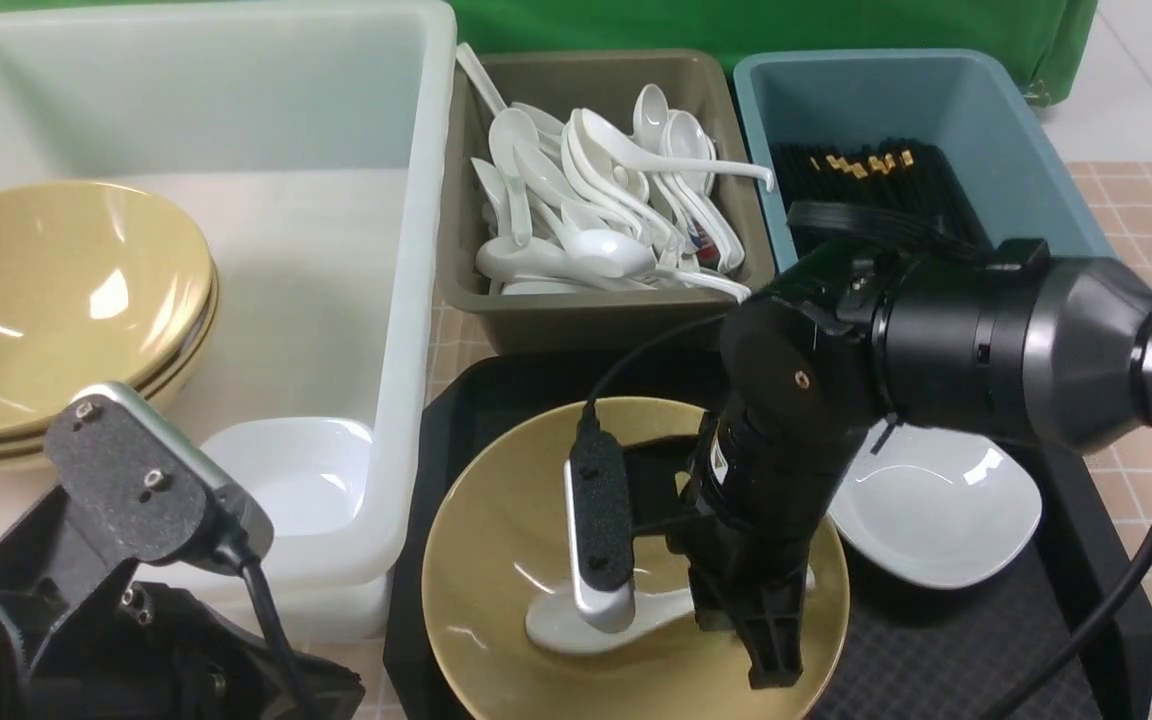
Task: On brown table put chopsticks spoon bowls plates into blue grey white boxes.
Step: 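Reach down and grasp the white spoon resting in the bowl with the right gripper, then place the white spoon into the bin of spoons with the right gripper, then grasp the large bowl on the tray by its rim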
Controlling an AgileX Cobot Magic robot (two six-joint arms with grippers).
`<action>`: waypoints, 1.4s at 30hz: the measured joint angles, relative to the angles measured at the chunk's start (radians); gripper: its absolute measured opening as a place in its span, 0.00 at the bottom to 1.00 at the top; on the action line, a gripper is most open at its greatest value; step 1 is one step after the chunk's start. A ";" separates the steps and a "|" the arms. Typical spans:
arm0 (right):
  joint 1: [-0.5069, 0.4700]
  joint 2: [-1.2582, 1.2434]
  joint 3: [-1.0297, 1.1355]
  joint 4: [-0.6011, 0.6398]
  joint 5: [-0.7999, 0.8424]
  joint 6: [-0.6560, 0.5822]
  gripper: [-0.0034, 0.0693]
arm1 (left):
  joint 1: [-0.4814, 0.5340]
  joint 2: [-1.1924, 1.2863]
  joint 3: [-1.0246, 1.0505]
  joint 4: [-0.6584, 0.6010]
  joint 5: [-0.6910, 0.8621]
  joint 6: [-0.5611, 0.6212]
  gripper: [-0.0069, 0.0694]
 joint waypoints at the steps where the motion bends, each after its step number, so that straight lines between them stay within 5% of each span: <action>1: 0.000 -0.012 -0.031 -0.006 0.025 0.006 0.26 | 0.000 0.000 -0.018 0.016 0.000 0.000 0.09; 5: 0.000 -0.053 -0.116 -0.069 0.041 0.058 0.27 | 0.000 0.004 -0.093 0.081 0.000 -0.039 0.09; 11: -0.058 -0.073 -0.296 -0.144 0.001 0.178 0.27 | 0.020 0.081 -0.279 0.350 0.007 -0.216 0.09; 15: -0.133 -0.036 -0.399 -0.149 -0.183 0.381 0.27 | 0.117 0.224 -0.413 0.444 0.009 -0.273 0.09; 22: -0.234 0.113 -0.451 -0.149 -0.576 0.803 0.27 | 0.275 0.471 -0.595 0.215 0.008 -0.078 0.09; 27: -0.283 0.267 -0.541 -0.150 -0.660 0.953 0.28 | 0.284 0.560 -0.616 0.039 0.005 0.095 0.09; 30: -0.298 0.321 -0.591 -0.150 -0.650 0.976 0.33 | 0.284 0.581 -0.616 0.006 0.009 0.139 0.09; 36: -0.314 0.361 -0.734 -0.146 -0.433 0.980 0.65 | 0.284 0.595 -0.626 -0.008 0.048 0.158 0.09; 38: -0.313 0.334 -0.821 -0.145 -0.219 0.942 0.76 | 0.284 0.610 -0.668 -0.011 0.089 0.158 0.09; 42: -0.299 0.275 -0.952 -0.144 0.086 0.747 0.78 | 0.284 0.679 -0.792 -0.031 0.196 0.159 0.09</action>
